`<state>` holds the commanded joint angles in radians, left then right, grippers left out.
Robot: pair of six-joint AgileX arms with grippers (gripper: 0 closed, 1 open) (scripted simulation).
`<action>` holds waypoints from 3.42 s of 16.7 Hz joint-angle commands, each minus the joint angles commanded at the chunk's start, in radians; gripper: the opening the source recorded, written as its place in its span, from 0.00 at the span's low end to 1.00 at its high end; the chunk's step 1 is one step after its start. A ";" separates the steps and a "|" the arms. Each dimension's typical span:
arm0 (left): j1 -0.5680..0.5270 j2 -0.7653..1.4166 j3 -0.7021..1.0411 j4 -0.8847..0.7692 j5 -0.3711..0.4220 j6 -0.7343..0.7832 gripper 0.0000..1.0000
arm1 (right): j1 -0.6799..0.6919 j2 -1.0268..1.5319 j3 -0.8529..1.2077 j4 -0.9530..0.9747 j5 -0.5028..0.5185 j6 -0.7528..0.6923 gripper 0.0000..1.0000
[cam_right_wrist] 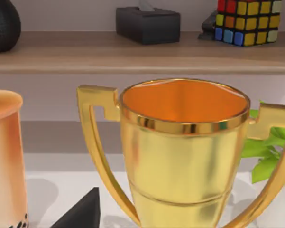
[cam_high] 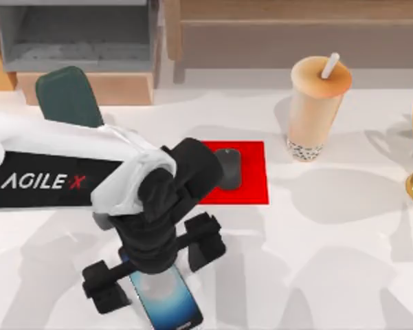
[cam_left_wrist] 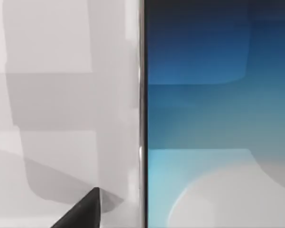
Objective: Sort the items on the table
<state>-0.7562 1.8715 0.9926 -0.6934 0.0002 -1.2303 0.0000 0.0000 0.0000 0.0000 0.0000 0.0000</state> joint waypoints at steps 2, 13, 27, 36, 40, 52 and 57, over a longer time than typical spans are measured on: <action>0.000 0.000 0.000 0.000 0.000 0.000 1.00 | 0.000 0.000 0.000 0.000 0.000 0.000 1.00; 0.000 0.000 0.000 0.000 0.000 0.000 0.25 | 0.000 0.000 0.000 0.000 0.000 0.000 1.00; 0.003 -0.042 0.017 -0.057 -0.003 0.015 0.00 | 0.000 0.000 0.000 0.000 0.000 0.000 1.00; 0.003 -0.091 0.066 -0.158 -0.004 0.015 0.00 | 0.000 0.000 0.000 0.000 0.000 0.000 1.00; -0.030 -0.147 0.055 -0.123 -0.073 0.031 0.00 | 0.000 0.000 0.000 0.000 0.000 0.000 1.00; 0.000 -0.314 0.074 0.132 -0.913 0.261 0.00 | 0.000 0.000 0.000 0.000 0.000 0.000 1.00; 0.024 -0.321 0.087 0.177 -0.999 0.329 0.00 | 0.000 0.000 0.000 0.000 0.000 0.000 1.00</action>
<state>-0.7322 1.5506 1.0801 -0.5164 -0.9990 -0.9009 0.0000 0.0000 0.0000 0.0000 0.0000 0.0000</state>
